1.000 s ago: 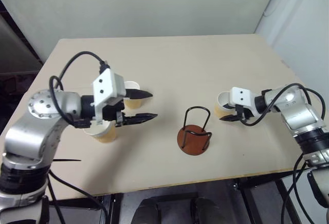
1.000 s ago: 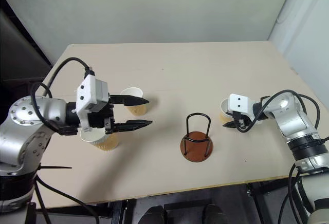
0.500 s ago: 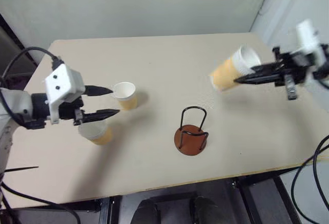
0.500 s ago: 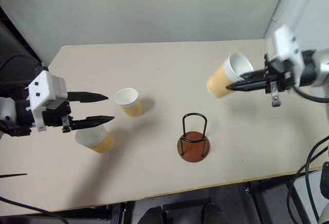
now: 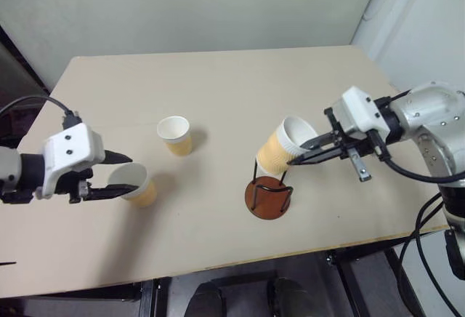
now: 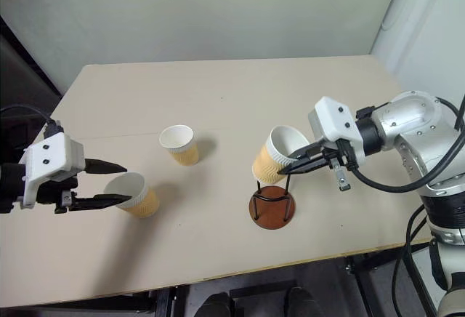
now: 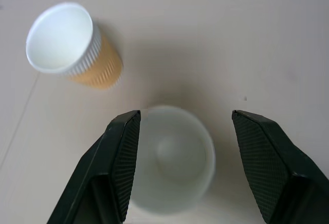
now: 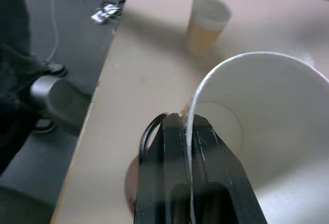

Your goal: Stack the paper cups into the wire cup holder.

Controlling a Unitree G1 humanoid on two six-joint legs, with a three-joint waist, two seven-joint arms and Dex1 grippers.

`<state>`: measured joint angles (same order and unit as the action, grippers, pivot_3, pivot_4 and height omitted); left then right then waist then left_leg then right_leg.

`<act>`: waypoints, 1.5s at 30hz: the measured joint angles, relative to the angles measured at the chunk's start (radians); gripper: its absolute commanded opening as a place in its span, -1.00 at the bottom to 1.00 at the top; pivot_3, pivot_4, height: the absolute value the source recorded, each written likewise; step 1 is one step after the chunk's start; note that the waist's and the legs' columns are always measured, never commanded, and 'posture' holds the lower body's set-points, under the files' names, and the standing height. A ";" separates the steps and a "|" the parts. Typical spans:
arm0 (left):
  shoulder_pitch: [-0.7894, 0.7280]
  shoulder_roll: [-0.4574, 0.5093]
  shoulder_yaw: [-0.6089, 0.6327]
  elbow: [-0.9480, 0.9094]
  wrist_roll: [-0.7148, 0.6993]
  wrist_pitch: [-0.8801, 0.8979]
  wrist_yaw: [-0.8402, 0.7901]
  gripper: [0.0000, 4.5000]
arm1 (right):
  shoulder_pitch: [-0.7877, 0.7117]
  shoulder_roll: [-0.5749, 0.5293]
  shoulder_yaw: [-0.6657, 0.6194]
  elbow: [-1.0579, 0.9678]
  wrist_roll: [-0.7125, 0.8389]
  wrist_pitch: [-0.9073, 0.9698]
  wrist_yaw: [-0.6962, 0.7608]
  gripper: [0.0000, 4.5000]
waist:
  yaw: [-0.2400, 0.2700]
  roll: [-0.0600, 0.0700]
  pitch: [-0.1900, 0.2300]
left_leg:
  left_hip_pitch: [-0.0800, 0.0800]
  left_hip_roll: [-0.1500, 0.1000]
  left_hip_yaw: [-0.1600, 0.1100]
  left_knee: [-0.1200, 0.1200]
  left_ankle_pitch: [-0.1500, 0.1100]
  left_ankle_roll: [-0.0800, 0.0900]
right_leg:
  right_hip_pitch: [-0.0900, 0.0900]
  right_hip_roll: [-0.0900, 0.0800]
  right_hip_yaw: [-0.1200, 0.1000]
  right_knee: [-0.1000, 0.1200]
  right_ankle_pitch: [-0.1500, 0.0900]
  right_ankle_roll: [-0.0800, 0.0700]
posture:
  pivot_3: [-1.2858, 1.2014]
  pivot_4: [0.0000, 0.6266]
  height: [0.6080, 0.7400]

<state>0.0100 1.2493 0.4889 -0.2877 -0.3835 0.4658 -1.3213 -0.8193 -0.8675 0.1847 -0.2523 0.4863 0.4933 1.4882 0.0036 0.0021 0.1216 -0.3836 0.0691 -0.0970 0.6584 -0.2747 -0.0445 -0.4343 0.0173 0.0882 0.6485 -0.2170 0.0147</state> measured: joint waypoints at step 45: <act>-0.674 -0.098 -0.344 0.093 -0.199 -0.064 -0.129 -0.99 | 0.077 -0.126 -0.290 -0.027 0.155 0.078 -0.073 0.58 | 0.016 0.000 -0.001 | -0.005 -0.002 -0.002 0.003 0.001 -0.002 | -0.002 -0.001 -0.001 0.002 0.001 -0.001 | 0.03 -0.52 1.00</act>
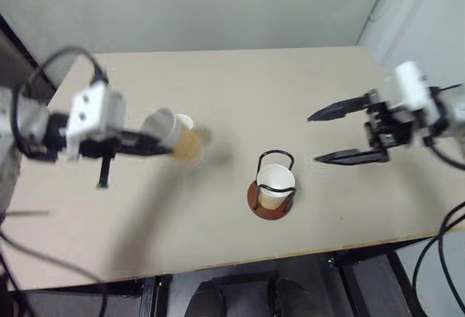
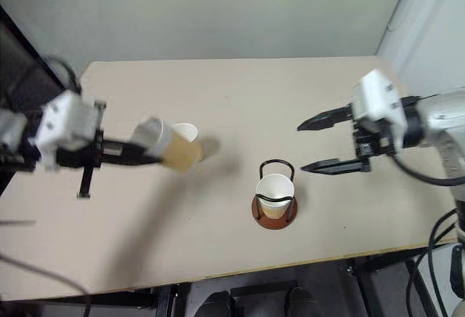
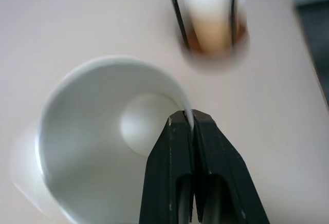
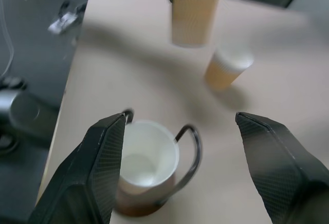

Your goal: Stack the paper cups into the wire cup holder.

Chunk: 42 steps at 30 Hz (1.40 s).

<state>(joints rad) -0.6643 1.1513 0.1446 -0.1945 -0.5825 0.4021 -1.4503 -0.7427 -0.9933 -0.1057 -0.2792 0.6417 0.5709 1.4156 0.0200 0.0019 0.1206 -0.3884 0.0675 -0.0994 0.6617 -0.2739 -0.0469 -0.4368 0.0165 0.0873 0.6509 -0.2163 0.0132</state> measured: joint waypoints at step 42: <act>-0.456 -0.487 -0.634 0.309 0.205 -0.335 -0.105 0.51 | 0.250 -0.139 -0.186 -0.160 0.129 0.050 -0.156 0.58 | 0.004 0.001 0.001 | 0.000 -0.003 0.003 0.008 -0.001 0.002 | 0.012 -0.001 0.005 -0.009 0.009 0.037 | 0.03 -0.52 1.00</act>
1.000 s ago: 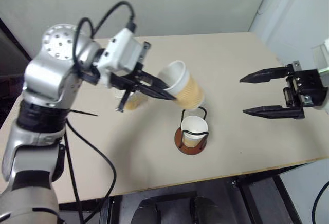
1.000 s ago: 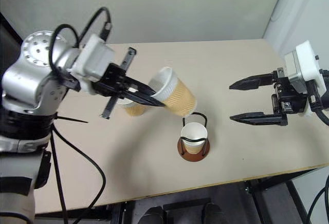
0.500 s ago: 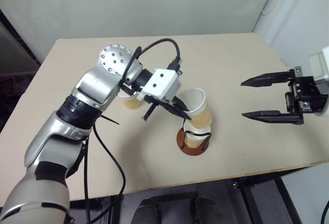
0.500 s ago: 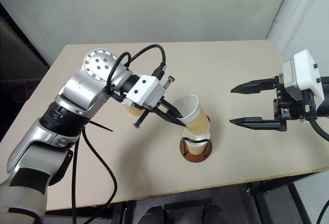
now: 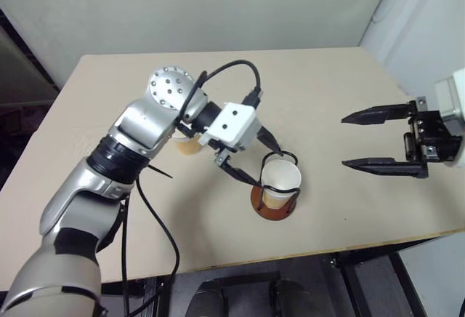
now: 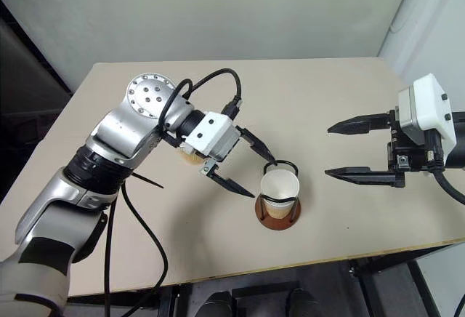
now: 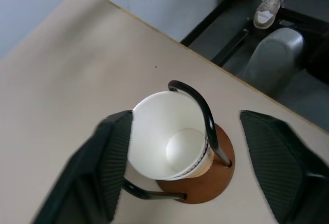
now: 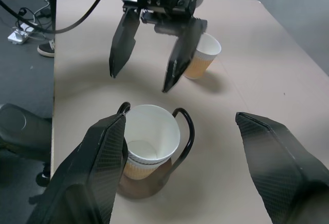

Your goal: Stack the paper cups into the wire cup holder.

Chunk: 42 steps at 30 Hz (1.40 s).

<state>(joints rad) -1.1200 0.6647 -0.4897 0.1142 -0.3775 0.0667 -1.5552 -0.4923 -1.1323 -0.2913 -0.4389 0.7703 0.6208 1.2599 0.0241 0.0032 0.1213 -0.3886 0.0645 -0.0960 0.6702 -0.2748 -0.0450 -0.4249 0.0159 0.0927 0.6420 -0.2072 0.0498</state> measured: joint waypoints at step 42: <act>0.001 0.105 0.202 0.742 0.479 -0.212 0.070 -0.99 | -0.101 0.030 0.151 0.044 -0.098 -0.030 -0.003 0.58 | 0.006 0.001 0.000 | -0.002 0.000 -0.005 -0.003 0.000 0.000 | -0.005 -0.001 -0.003 0.001 -0.002 -0.001 | 0.03 -0.52 1.00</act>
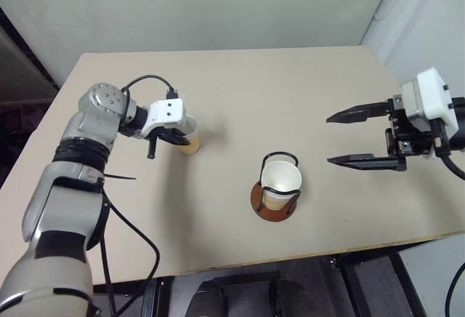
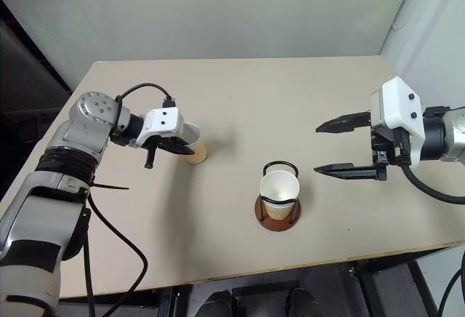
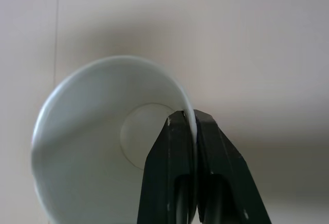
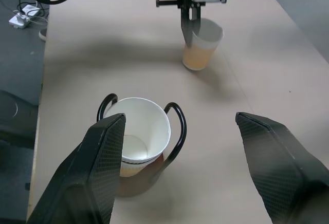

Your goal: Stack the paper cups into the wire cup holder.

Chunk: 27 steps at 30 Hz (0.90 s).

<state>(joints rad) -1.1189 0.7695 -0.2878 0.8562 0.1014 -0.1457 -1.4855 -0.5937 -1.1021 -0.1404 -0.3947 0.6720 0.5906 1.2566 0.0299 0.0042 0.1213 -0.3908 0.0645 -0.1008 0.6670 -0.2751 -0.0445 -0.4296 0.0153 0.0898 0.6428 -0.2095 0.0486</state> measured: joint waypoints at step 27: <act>-0.094 -0.059 -0.304 -0.681 -0.669 0.138 -0.094 -0.99 | 0.321 -0.084 -0.358 -0.122 0.031 0.071 -0.023 0.58 | 0.004 0.003 -0.001 | 0.003 -0.001 0.007 0.014 -0.006 0.011 | 0.011 -0.001 0.003 0.000 -0.002 0.005 | 0.03 -0.52 1.00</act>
<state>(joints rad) -1.2125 0.7107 -0.5917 0.1748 -0.5676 -0.0074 -1.5799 -0.2728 -1.1858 -0.4984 -0.5167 0.7028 0.6613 1.2340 0.0340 0.0077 0.1208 -0.3877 0.0633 -0.0934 0.6812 -0.2816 -0.0335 -0.4185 0.0146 0.0929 0.6425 -0.2114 0.0532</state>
